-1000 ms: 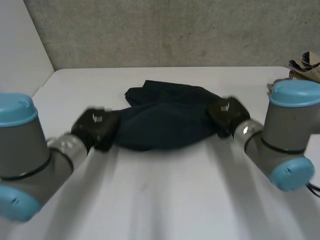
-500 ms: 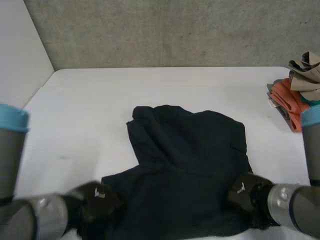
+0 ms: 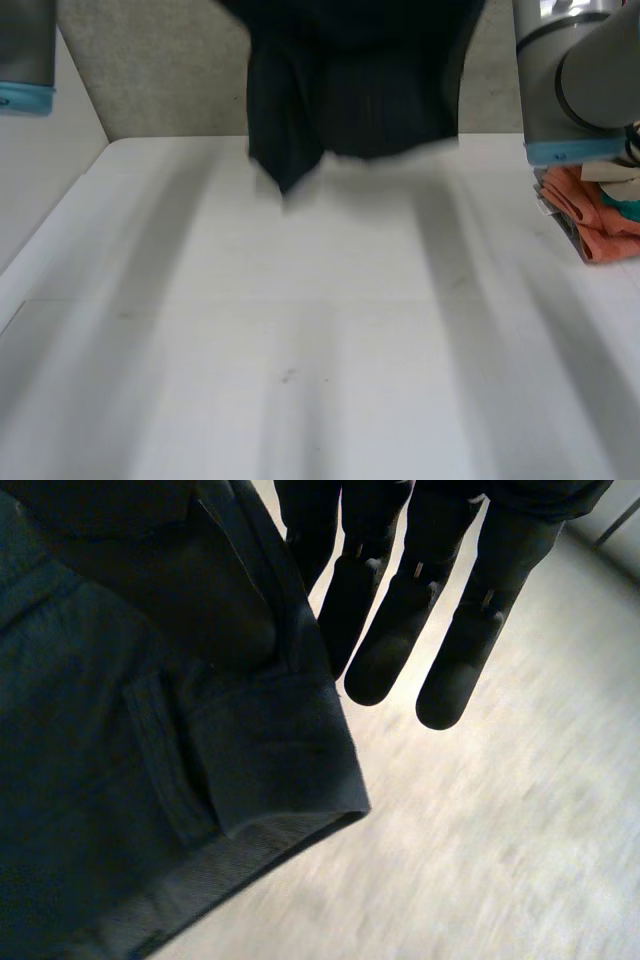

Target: Fold the laundry.

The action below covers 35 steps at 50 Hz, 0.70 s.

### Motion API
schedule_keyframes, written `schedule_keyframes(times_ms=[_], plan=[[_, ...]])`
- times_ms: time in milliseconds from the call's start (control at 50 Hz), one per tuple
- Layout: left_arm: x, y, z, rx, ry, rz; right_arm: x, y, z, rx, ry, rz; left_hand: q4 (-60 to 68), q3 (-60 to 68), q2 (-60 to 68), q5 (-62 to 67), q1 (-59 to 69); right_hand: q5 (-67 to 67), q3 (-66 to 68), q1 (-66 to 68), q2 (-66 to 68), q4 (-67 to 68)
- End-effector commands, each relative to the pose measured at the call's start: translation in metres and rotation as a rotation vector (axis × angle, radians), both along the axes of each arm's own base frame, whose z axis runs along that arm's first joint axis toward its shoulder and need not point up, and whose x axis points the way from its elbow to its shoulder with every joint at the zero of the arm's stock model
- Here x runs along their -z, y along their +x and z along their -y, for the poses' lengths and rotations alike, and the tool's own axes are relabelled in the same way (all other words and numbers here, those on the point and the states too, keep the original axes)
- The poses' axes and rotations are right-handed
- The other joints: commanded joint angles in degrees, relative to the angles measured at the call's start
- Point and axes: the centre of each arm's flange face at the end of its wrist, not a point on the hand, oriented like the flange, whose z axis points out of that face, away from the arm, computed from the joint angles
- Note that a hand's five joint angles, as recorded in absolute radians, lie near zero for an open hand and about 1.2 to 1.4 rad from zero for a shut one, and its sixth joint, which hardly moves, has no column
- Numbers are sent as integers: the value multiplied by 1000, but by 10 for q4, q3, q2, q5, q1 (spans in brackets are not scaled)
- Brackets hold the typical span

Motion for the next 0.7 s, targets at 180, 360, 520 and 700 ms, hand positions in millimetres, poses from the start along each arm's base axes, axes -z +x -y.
schedule_keyframes(times_ms=[180,360,520,700], plan=[[132,4,-3,-27,500,140,90,26,33,-169,183,-135,111,116,114,136,131,110,117,186,124,112],[269,-10,-30,-26,852,395,212,29,18,-216,522,-324,111,116,114,136,131,110,117,186,124,112],[320,-2,-62,-63,1096,567,277,16,-25,-142,781,-600,111,116,114,136,131,110,117,186,124,112],[288,20,-98,-65,1176,619,261,-10,-78,-124,1052,-731,111,116,114,136,131,110,117,186,124,112]])
